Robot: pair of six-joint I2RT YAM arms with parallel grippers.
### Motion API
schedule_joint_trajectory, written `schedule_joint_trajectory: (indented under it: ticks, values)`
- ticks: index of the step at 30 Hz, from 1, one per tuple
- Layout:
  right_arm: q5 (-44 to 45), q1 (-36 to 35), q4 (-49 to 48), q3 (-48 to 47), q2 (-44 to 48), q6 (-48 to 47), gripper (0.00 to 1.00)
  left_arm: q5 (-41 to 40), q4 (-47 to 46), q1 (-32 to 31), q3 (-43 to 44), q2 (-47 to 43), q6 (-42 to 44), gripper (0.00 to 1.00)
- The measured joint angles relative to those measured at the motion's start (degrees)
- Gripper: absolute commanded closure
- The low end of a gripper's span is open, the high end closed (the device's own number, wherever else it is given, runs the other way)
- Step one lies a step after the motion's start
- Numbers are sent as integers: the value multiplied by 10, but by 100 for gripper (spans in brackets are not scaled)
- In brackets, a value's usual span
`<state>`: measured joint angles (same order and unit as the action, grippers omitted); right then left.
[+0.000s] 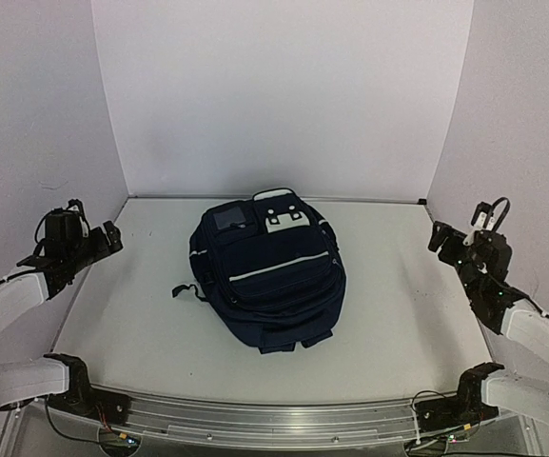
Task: Pack the student bag
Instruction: Reset both arms
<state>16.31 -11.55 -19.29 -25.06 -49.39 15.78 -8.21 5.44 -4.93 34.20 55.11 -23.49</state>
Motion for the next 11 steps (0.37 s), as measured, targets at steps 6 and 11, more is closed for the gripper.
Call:
schedule_joint_trajectory:
  ticks: [6, 11]
  values:
    - [25, 0, -124, 109, -1, -23, 2, -55, -86, 0, -104, 5, 25, 0]
    - [39, 0, -185, 128, 2, -35, 2, -67, -144, 0, -115, 6, 38, 0]
